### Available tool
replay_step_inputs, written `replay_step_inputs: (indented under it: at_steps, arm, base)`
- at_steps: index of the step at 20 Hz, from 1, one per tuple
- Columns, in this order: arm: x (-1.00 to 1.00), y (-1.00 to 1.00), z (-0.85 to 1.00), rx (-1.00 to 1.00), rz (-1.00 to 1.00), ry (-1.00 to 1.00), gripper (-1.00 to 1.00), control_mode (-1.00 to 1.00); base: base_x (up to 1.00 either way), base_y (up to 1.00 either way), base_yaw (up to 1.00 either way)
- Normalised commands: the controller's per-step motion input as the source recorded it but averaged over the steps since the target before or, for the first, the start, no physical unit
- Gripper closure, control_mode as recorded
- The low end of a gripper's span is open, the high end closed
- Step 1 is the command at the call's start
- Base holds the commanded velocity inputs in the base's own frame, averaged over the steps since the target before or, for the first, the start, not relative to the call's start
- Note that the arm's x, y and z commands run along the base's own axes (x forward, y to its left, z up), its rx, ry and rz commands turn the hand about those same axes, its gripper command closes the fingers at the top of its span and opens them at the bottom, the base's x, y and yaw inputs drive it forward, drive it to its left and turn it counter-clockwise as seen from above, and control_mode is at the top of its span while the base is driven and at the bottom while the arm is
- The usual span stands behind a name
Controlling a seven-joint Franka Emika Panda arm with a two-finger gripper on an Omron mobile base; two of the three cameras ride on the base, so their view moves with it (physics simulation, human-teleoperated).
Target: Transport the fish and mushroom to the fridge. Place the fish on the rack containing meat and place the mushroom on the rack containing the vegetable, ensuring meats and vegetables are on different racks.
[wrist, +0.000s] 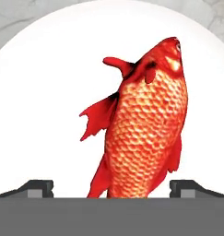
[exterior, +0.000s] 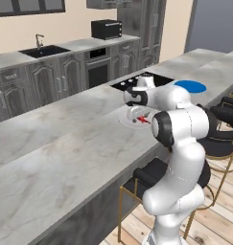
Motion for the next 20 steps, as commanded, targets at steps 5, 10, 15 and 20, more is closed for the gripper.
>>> replay_step_inputs:
  at_steps: [5, 10, 15, 20]
  arm:
    - [0.21, 0.0, -0.39, 0.0, 0.0, 0.01, -1.0, -1.0]
    - [0.23, 0.0, -0.33, 0.0, 0.0, 0.0, 1.0, -1.0]
    - [0.3, 0.0, -0.4, 0.0, 0.0, 0.0, 1.0, -1.0]
    - [0.1, 0.05, -0.27, 0.0, 0.0, -0.06, 1.0, -1.0]
  base:
    - [0.0, 0.0, 0.0]
    - [0.0, 0.0, 0.0]
    - [0.0, 0.0, 0.0]
    - [0.0, 0.0, 0.0]
